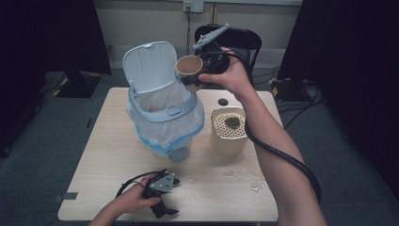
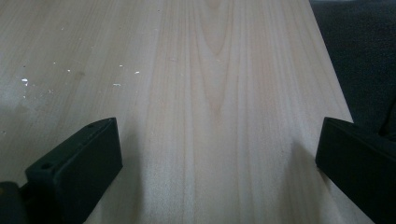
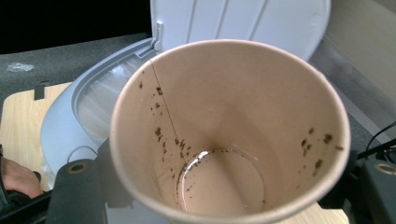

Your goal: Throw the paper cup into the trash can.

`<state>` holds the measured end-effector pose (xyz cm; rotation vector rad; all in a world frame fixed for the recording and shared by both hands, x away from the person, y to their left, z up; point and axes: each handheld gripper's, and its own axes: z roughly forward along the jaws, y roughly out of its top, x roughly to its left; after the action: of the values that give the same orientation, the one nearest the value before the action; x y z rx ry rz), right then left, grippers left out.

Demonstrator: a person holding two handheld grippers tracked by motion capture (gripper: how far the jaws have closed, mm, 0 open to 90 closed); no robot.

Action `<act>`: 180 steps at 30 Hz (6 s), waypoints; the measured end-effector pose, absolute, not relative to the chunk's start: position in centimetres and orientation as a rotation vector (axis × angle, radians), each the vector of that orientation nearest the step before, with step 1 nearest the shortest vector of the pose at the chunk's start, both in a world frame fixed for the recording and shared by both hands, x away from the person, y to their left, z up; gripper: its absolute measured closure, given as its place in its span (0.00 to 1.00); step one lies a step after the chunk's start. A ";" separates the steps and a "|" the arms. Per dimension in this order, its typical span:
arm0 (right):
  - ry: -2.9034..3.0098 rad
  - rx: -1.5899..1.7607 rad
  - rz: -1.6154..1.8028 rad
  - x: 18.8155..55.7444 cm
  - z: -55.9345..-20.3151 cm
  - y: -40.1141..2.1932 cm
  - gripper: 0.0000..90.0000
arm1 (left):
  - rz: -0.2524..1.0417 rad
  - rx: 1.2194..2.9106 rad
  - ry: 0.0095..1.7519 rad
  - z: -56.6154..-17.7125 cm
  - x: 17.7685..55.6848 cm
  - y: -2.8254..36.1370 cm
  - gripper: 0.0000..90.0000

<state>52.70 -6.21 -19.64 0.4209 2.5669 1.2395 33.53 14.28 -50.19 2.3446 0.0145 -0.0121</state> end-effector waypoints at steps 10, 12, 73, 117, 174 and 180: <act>2.591 0.390 1.270 52.9 -20.3 -4.1 0.29 | -0.012 2.344 0.015 -50.2 33.5 14.3 0.00; 2.591 0.387 1.277 53.0 -20.5 -3.8 0.29 | -0.013 2.342 0.014 -50.2 33.5 14.3 0.00; 2.642 0.510 1.357 49.2 -24.5 -11.0 0.16 | -0.006 2.342 0.014 -50.2 33.5 14.3 0.00; 2.679 0.502 1.272 42.6 -32.7 -17.8 0.16 | -0.002 2.348 0.009 -50.2 33.6 14.3 0.00; 2.732 0.603 1.289 38.1 -43.4 -21.6 0.16 | -0.009 2.344 0.021 -50.2 33.5 14.3 0.00; 2.763 0.615 1.260 37.5 -44.9 -21.7 0.16 | -0.010 2.344 0.022 -50.2 33.5 14.3 0.00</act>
<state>37.47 -21.72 -44.91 0.6149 2.7630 1.2604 33.51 14.28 -50.20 2.3438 0.0215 -0.0100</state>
